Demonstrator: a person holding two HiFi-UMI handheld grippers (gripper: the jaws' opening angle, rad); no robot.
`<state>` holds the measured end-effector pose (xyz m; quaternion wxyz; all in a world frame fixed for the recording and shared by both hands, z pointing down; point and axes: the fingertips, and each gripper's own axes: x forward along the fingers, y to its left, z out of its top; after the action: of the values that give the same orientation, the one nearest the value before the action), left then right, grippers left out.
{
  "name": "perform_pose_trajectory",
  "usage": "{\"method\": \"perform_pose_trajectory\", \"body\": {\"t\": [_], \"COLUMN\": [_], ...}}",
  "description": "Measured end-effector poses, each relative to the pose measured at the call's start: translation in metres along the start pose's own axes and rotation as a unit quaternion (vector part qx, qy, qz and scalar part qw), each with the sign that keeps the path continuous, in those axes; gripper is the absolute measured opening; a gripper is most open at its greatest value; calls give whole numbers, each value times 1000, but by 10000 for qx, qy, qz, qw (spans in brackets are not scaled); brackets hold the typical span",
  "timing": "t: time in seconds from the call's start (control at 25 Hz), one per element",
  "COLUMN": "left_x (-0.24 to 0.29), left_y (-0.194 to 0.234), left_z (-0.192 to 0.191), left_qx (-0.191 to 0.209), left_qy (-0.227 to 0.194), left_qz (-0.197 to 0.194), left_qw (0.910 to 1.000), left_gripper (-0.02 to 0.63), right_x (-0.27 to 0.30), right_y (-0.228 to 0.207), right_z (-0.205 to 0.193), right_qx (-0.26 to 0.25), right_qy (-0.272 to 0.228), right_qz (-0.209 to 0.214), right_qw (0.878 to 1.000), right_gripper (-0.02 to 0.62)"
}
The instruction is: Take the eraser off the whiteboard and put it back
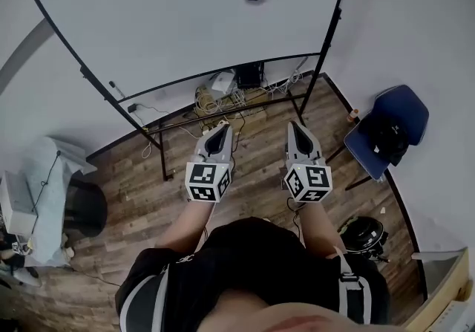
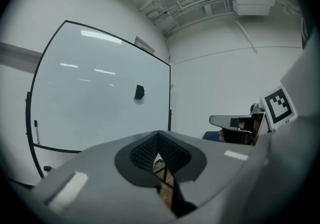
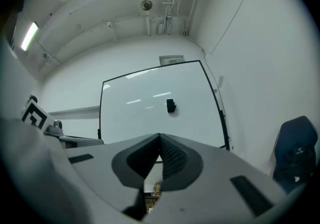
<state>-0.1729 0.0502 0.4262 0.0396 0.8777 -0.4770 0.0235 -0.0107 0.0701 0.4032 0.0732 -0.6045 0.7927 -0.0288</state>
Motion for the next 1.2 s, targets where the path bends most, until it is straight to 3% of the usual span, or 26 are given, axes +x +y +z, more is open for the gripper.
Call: {"method": "perform_pose_trajectory", "body": {"t": [0.72,1.2], "left_x": [41,71], "left_y": [-50,-37], "left_z": [-15,-17], "left_qx": [-54,-70], "left_qy": [109,20], "left_qz": [150,238], "left_qw": [9998,9997], "left_gripper": [9,11], "right_x": [0,36], "right_y": [-55,-70], "right_z": [-7,-6], "right_qx": [27,65], "right_qy": [134,27], "right_qz": [332,381], "right_qw": [9994,9992], "right_gripper": [3,3]}}
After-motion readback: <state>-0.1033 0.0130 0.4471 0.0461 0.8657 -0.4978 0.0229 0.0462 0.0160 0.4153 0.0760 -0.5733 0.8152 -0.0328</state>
